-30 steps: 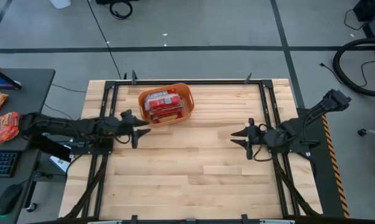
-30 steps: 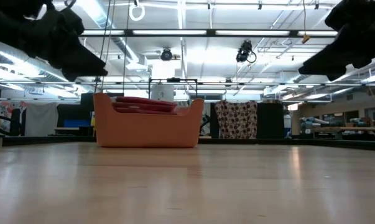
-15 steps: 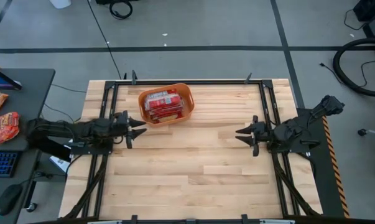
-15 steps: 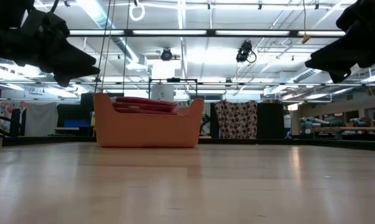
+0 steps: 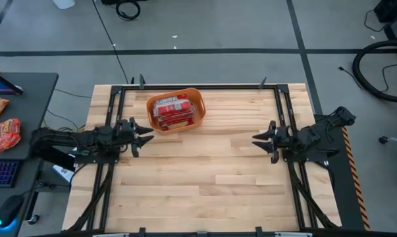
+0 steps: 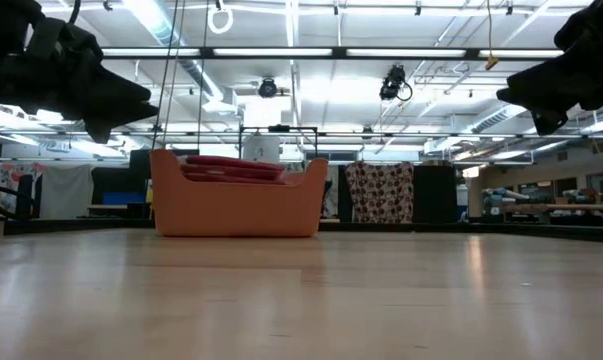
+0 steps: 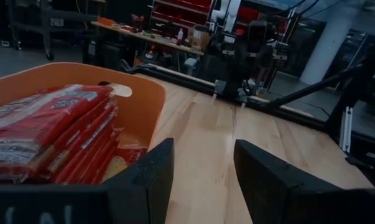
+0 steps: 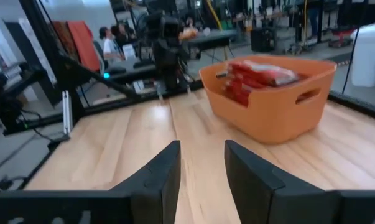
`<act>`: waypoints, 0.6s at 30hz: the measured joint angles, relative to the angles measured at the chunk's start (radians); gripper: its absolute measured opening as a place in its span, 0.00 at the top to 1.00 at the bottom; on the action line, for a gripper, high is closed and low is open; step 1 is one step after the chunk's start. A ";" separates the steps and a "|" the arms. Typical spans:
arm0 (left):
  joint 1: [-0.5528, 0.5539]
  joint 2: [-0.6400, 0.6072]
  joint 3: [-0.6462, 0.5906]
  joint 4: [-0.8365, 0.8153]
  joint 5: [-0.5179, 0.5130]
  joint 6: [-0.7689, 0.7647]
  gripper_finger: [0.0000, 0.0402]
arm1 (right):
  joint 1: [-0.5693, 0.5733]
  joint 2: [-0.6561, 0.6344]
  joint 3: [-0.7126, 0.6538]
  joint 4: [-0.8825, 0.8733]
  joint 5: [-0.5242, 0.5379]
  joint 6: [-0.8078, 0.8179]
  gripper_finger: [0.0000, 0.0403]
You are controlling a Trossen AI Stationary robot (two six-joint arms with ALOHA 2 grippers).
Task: Sort popcorn bags into baskets
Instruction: Return to Home Position
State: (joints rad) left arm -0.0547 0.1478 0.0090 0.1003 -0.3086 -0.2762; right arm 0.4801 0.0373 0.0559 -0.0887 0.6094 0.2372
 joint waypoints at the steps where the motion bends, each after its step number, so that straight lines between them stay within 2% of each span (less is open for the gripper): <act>1: 0.000 0.001 0.000 -0.002 0.001 0.000 0.57 | 0.000 -0.011 0.000 0.006 0.000 -0.004 0.68; 13: -0.028 0.000 -0.001 -0.003 0.000 0.066 0.57 | -0.016 -0.036 0.000 0.006 0.027 -0.061 0.68; 18: -0.035 -0.027 -0.001 -0.001 0.000 0.103 0.57 | -0.022 -0.036 0.000 0.050 -0.011 -0.109 0.68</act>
State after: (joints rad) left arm -0.0895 0.1208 0.0078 0.0988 -0.3088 -0.1728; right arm 0.4580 0.0013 0.0559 -0.0386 0.5984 0.1286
